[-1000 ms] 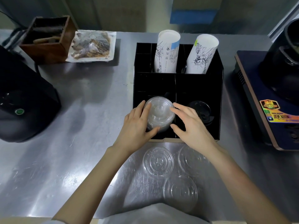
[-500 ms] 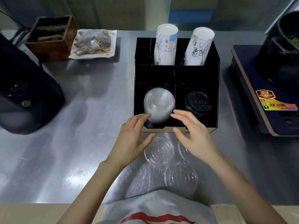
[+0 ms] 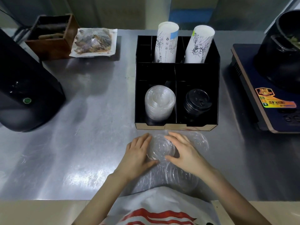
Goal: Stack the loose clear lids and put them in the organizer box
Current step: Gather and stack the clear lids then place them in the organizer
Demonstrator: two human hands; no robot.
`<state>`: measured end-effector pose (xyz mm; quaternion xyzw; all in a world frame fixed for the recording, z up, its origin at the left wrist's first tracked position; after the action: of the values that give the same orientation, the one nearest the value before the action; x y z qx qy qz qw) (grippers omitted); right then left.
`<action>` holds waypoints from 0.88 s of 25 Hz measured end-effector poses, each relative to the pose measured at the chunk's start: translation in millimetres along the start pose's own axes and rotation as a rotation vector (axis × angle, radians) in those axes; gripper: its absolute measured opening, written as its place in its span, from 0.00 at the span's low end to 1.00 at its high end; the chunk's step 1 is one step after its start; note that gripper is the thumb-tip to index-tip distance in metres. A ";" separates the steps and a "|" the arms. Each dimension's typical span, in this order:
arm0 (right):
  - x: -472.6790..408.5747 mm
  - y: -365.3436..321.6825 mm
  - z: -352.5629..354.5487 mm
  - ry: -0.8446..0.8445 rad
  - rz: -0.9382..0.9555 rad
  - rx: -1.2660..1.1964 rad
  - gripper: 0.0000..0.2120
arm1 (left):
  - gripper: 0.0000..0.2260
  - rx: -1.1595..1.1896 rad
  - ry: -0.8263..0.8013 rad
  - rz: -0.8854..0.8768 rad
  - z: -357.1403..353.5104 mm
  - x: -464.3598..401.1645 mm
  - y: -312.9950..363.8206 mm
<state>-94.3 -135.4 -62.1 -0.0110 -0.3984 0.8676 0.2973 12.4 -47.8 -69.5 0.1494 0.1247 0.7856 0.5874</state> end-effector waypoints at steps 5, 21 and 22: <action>-1.3 4.7 -14.8 -0.041 -0.023 0.088 0.33 | 0.38 -0.027 0.006 -0.024 -7.9 3.0 0.6; 2.8 -1.8 26.3 0.288 -0.117 -0.384 0.17 | 0.36 0.107 0.122 -0.053 16.0 7.0 6.9; 2.9 -1.4 29.8 0.315 -0.130 -0.406 0.16 | 0.35 0.114 0.133 -0.059 20.1 7.0 8.1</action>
<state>-103.7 -153.6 -40.1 -0.1797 -0.5129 0.7366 0.4025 11.0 -42.9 -47.3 0.1266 0.2123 0.7677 0.5913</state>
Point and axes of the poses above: each hand's wrist, its own x-axis away from the middle knuckle, its own z-axis out of the back of the hand, y = z × x, the point moved 7 cm from there along -x, towards the middle knuckle, and after that the axes turned 9 degrees about -x, right-handed, at the moved point
